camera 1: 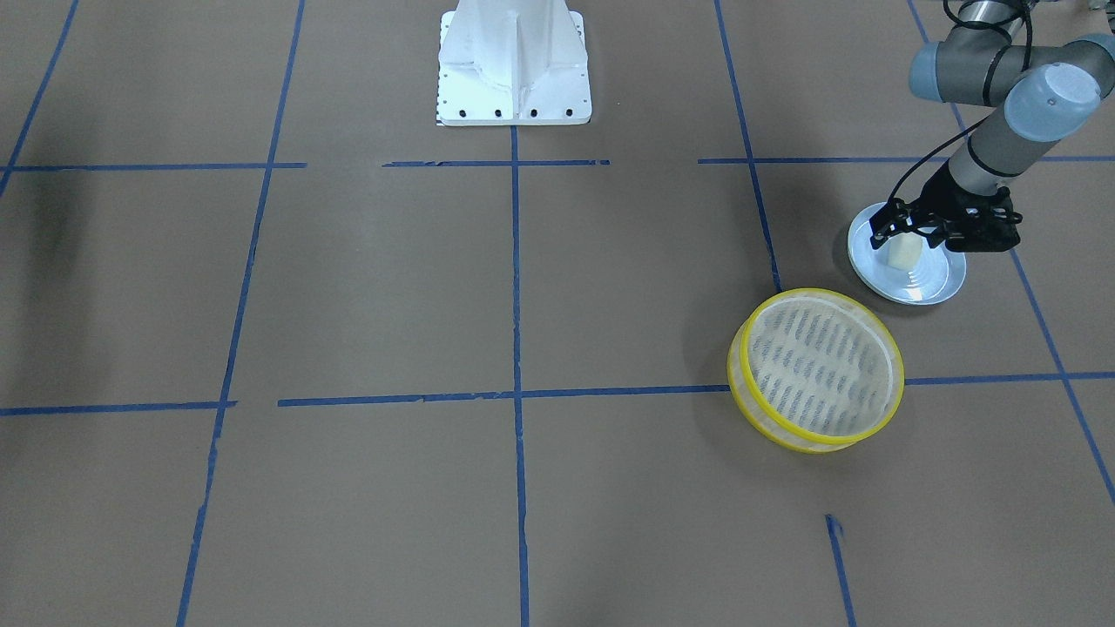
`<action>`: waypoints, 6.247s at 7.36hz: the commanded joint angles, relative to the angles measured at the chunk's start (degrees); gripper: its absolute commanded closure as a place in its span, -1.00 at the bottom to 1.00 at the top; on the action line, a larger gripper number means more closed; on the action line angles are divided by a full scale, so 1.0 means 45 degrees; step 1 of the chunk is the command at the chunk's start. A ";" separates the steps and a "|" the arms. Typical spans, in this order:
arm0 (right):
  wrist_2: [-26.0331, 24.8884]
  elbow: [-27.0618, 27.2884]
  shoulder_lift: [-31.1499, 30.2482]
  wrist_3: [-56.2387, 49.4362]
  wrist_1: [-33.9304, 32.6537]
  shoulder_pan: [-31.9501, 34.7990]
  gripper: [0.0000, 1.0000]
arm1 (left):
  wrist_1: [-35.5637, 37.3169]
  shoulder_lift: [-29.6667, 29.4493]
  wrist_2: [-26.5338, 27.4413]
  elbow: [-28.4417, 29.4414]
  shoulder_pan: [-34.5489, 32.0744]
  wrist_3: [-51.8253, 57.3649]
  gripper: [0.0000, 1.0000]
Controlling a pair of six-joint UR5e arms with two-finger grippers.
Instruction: Place bun in steamer
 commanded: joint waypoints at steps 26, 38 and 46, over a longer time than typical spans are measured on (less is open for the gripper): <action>0.0000 0.0000 0.0000 0.0000 0.0000 0.0000 -1.00 | 1.0666 -0.7360 0.0016 -0.1131 -0.2749 0.3009 0.53; 0.0000 0.0019 0.0000 0.0000 0.0000 0.0000 -1.00 | 0.6564 -0.7643 0.0055 0.2417 -0.0574 0.1875 -1.00; 0.0000 0.0000 0.0000 0.0000 0.0000 0.0000 -1.00 | 0.8595 -0.3961 -0.1245 -0.1279 -0.7595 1.0238 -1.00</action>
